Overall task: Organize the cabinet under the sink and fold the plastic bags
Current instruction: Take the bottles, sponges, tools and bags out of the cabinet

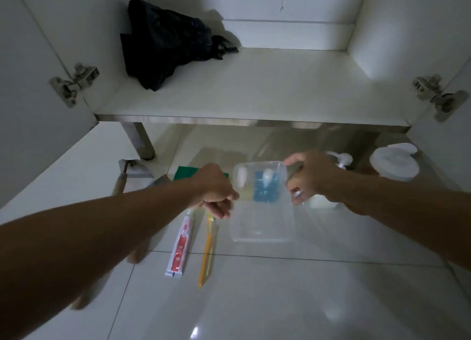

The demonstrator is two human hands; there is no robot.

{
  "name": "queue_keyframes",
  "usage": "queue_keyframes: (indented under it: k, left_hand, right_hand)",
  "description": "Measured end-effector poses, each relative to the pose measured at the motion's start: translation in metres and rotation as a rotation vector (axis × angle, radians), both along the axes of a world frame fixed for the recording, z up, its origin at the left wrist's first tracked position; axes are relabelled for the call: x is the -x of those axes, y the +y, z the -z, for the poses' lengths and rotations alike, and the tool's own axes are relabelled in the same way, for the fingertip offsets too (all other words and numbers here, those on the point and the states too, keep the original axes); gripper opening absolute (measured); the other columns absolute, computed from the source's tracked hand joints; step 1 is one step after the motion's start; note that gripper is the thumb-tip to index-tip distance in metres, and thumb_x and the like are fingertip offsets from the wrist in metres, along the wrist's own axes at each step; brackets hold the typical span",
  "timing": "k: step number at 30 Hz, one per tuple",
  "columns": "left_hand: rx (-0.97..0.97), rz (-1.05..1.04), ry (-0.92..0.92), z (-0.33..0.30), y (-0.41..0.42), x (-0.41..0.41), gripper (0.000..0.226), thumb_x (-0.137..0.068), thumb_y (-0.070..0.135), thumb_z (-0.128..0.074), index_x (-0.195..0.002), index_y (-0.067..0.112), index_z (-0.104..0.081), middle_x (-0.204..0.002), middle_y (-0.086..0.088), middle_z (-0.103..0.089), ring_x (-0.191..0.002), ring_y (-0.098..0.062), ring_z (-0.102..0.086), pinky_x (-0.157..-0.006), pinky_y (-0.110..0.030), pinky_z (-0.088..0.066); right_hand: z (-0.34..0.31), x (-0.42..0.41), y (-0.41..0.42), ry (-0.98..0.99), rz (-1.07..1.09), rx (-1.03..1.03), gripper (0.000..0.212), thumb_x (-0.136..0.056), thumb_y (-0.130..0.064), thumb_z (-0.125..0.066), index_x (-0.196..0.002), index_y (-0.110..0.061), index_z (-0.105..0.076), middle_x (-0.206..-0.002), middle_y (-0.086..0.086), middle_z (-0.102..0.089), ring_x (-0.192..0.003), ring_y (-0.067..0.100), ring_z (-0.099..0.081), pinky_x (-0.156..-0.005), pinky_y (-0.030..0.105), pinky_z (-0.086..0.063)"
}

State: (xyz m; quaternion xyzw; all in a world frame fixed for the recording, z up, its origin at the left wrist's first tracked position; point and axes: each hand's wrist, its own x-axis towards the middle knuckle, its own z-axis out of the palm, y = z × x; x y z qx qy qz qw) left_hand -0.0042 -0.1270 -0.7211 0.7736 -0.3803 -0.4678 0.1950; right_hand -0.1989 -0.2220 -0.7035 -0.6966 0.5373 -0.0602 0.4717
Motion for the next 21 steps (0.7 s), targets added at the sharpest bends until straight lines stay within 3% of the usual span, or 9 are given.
queue_keyframes:
  k: [4, 7, 9, 11, 13, 18, 21]
  left_hand:
    - [-0.056, 0.037, -0.014, 0.046, 0.015, 0.01, 0.016, -0.09, 0.0, -0.063, -0.097, -0.014, -0.063, -0.075, -0.022, -0.067, -0.059, -0.024, -0.07, -0.055, -0.034, -0.06]
    - [-0.089, 0.05, -0.042, 0.075, 0.02, 0.018, 0.021, -0.089, -0.004, -0.061, -0.106, -0.016, -0.06, -0.08, -0.024, -0.066, -0.061, -0.024, -0.07, -0.053, -0.034, -0.06]
    - [-0.098, 0.041, -0.07, 0.086, 0.02, 0.023, 0.022, -0.09, -0.003, -0.059, -0.108, -0.015, -0.057, -0.078, -0.024, -0.065, -0.062, -0.025, -0.07, -0.053, -0.034, -0.06]
    - [-0.107, 0.037, -0.08, 0.094, 0.019, 0.027, 0.021, -0.091, -0.001, -0.059, -0.108, -0.013, -0.056, -0.08, -0.023, -0.064, -0.066, -0.028, -0.069, -0.059, -0.037, -0.061]
    - [-0.113, 0.038, -0.084, 0.099, 0.02, 0.03, 0.019, -0.091, -0.001, -0.059, -0.107, -0.011, -0.057, -0.085, -0.024, -0.065, -0.072, -0.03, -0.07, -0.065, -0.04, -0.061]
    - [-0.102, 0.026, -0.088, 0.106, 0.023, 0.032, 0.021, -0.089, 0.0, -0.062, -0.107, -0.01, -0.058, -0.094, -0.025, -0.066, -0.079, -0.031, -0.071, -0.067, -0.04, -0.061]
    - [-0.089, 0.012, -0.12, 0.104, 0.022, 0.027, 0.028, -0.087, 0.005, -0.066, -0.111, -0.005, -0.056, -0.101, -0.021, -0.064, -0.083, -0.032, -0.069, -0.067, -0.038, -0.061]
  right_hand:
    - [0.044, 0.009, 0.015, 0.008, -0.02, -0.08, 0.05, -0.079, 0.008, -0.073, -0.123, -0.008, -0.052, -0.091, 0.016, -0.065, -0.06, 0.025, -0.072, -0.055, 0.032, -0.06]
    - [0.07, 0.008, 0.02, 0.151, -0.027, 0.042, 0.047, -0.07, 0.005, -0.077, -0.111, -0.003, -0.056, -0.1, 0.017, -0.067, -0.073, 0.029, -0.073, -0.07, 0.042, -0.062]
    - [0.083, 0.006, 0.023, 0.178, -0.02, 0.053, 0.039, -0.073, 0.007, -0.071, -0.11, 0.005, -0.058, -0.096, 0.017, -0.066, -0.078, 0.029, -0.07, -0.071, 0.039, -0.062]
    - [0.091, 0.004, 0.025, 0.244, -0.025, 0.092, 0.044, -0.07, 0.003, -0.078, -0.109, 0.001, -0.059, -0.098, 0.01, -0.06, -0.088, 0.024, -0.065, -0.076, 0.032, -0.059]
    - [0.099, 0.003, 0.026, 0.285, -0.045, 0.101, 0.051, -0.067, 0.002, -0.084, -0.111, -0.001, -0.058, -0.102, 0.01, -0.061, -0.094, 0.025, -0.066, -0.083, 0.035, -0.058]
    - [0.11, 0.003, 0.025, 0.308, -0.053, 0.075, 0.051, -0.067, 0.002, -0.084, -0.11, -0.006, -0.057, -0.101, 0.013, -0.065, -0.092, 0.027, -0.069, -0.081, 0.039, -0.06]
    - [0.108, 0.004, 0.022, 0.341, -0.092, 0.07, 0.041, -0.07, 0.002, -0.079, -0.106, -0.001, -0.06, -0.093, 0.016, -0.07, -0.084, 0.03, -0.072, -0.078, 0.042, -0.06]
